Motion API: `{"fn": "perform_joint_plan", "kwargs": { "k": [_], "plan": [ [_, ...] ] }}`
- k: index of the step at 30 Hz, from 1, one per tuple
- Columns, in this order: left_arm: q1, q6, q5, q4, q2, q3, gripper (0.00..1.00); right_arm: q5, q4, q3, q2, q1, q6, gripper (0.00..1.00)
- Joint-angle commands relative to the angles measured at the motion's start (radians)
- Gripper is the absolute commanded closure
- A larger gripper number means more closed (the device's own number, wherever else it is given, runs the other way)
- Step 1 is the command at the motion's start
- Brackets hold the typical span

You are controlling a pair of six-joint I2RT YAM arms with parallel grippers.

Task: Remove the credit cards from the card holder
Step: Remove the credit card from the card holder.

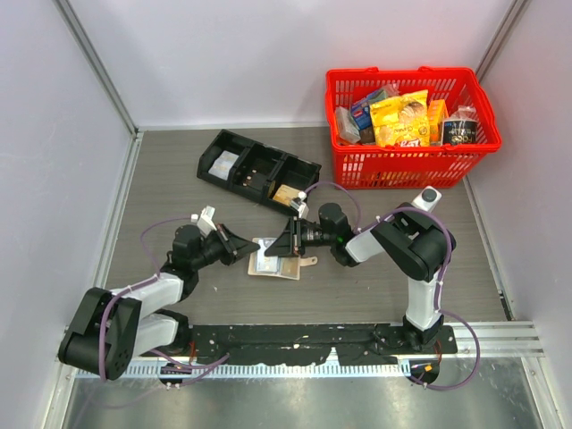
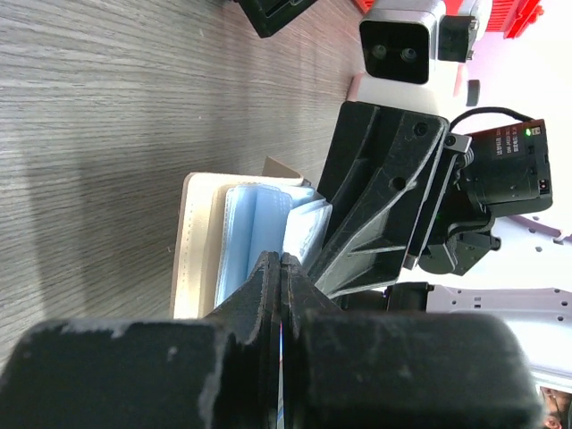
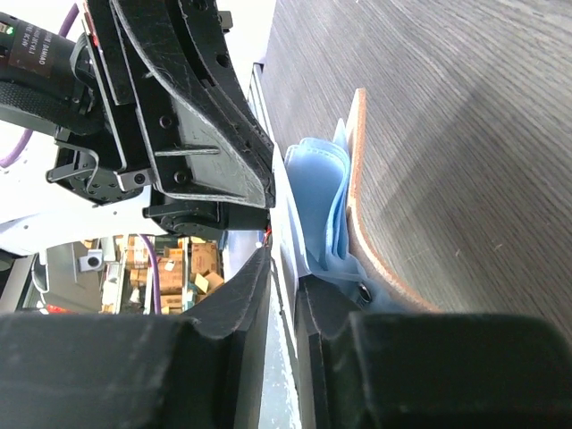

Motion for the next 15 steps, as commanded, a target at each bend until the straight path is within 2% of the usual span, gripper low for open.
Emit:
{"fn": "perform_joint_plan", "kwargs": {
  "k": [1, 13, 15],
  "plan": [
    [0.001, -0.002, 0.001, 0.058, -0.032, -0.012, 1.0, -0.019, 0.125, 0.003, -0.009, 0.004, 0.042, 0.78],
    [0.001, 0.056, -0.09, -0.07, -0.044, -0.019, 1.0, -0.033, 0.28, -0.08, -0.041, -0.04, 0.132, 0.93],
    [0.001, 0.067, -0.1, -0.087, -0.044, -0.018, 1.0, -0.035, 0.282, -0.089, -0.051, -0.046, 0.131, 0.93]
  ]
}}
